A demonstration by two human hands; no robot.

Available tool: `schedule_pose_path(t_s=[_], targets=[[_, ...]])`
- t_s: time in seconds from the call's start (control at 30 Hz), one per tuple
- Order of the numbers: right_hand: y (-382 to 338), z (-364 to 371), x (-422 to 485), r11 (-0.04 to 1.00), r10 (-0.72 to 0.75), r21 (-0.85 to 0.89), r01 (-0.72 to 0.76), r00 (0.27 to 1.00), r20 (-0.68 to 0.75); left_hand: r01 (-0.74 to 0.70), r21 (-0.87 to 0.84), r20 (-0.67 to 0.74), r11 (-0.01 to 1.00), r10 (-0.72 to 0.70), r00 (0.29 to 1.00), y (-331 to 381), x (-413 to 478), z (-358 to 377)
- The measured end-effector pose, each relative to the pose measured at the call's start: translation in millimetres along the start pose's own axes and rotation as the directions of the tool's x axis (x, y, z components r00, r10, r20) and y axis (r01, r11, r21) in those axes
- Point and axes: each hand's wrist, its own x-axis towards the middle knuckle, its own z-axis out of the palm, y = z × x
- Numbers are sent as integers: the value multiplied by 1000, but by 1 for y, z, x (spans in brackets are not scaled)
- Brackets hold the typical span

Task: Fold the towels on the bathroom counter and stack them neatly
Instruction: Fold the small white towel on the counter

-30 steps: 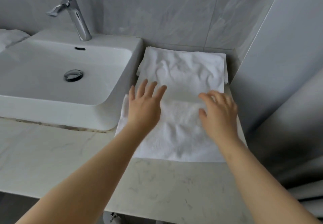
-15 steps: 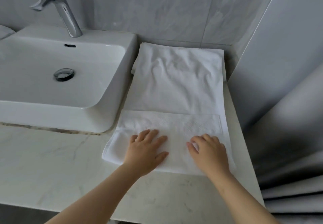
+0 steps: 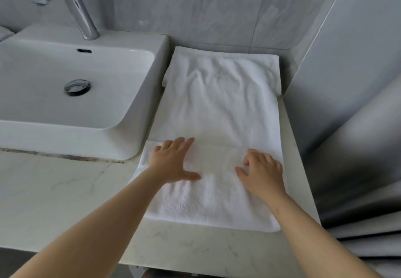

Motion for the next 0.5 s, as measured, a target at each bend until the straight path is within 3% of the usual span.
schedule_pose_path(t_s=[0.2,0.33,0.5], targets=[[2,-11,10,1000,15,-19,-14,996,85,8,-2,1,1000,-8,1000,2,7,-16],[5,-8,5,1000,8,-16,-8,999,36,-48,10,-74,999,49,996,6,-1,-10],[10,-8,1,996,-62,71,55,993,100,-85,-51,21,995,86,996,2,-10,-13]])
